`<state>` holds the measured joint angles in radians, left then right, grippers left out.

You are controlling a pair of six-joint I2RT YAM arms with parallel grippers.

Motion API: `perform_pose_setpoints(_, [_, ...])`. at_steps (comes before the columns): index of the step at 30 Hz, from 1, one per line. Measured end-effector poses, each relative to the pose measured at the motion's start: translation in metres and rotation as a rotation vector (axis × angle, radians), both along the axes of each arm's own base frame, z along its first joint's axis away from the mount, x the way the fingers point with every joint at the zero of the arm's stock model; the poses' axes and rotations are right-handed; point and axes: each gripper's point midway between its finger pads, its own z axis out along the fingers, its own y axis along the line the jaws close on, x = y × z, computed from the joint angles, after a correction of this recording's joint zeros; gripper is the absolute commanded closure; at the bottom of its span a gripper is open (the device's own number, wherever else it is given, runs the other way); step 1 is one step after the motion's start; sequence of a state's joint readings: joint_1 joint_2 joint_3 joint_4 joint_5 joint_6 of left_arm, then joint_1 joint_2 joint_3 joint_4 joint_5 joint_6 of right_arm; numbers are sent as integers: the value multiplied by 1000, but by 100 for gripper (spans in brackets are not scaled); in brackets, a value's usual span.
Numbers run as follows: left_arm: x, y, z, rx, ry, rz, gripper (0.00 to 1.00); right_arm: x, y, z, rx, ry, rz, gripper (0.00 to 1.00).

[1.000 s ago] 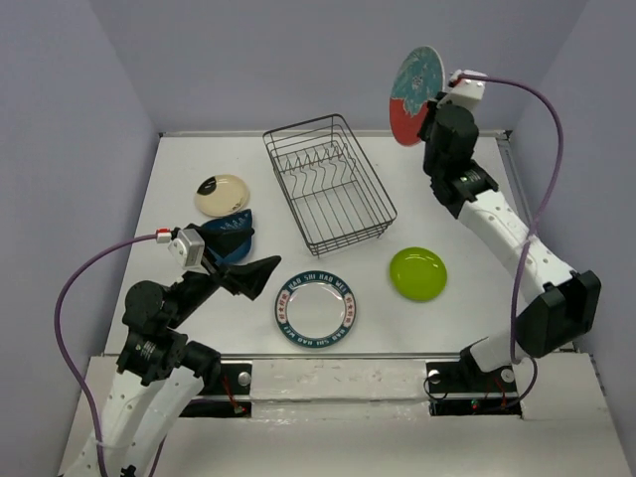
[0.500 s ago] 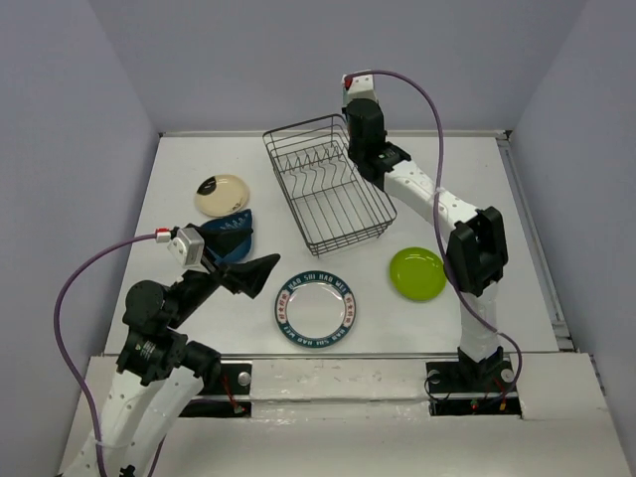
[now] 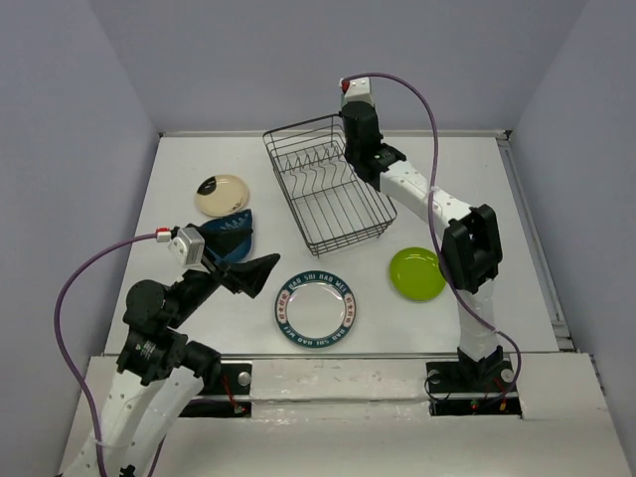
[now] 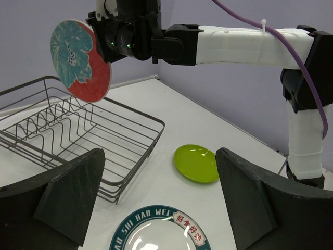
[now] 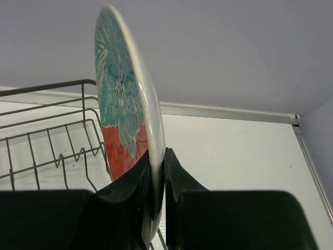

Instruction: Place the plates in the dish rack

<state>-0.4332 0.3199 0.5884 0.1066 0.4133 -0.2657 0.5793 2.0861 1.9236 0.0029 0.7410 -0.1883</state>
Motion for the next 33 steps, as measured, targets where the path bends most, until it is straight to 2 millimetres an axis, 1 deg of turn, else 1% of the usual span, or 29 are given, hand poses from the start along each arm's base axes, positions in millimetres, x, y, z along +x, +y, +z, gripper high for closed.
perform_pose_setpoints(9, [0, 0, 0, 1, -1, 1, 1, -1, 4, -5, 47, 11, 8, 93])
perform_pose_setpoints(17, [0, 0, 0, 2, -2, 1, 1, -1, 8, -7, 52, 17, 21, 93])
perform_pose_setpoints(20, [0, 0, 0, 2, -2, 1, 1, -2, 9, -11, 49, 24, 27, 93])
perform_pose_setpoints(22, [0, 0, 0, 2, -2, 1, 1, -2, 10, -16, 45, 33, 31, 93])
perform_pose_setpoints(27, [0, 0, 0, 3, -2, 1, 1, -4, 14, -46, 34, 89, 54, 93])
perform_pose_setpoints(29, [0, 0, 0, 3, -2, 1, 1, -4, 19, -53, 38, 101, 70, 93])
perform_pose_setpoints(30, [0, 0, 0, 2, -1, 1, 1, -4, 21, -57, 35, 110, 74, 91])
perform_pose_setpoints(32, [0, 0, 0, 2, -2, 2, 1, -5, 23, -65, 33, 128, 80, 83])
perform_pose_setpoints(33, [0, 0, 0, 2, -2, 2, 1, -5, 23, -69, 31, 138, 82, 71])
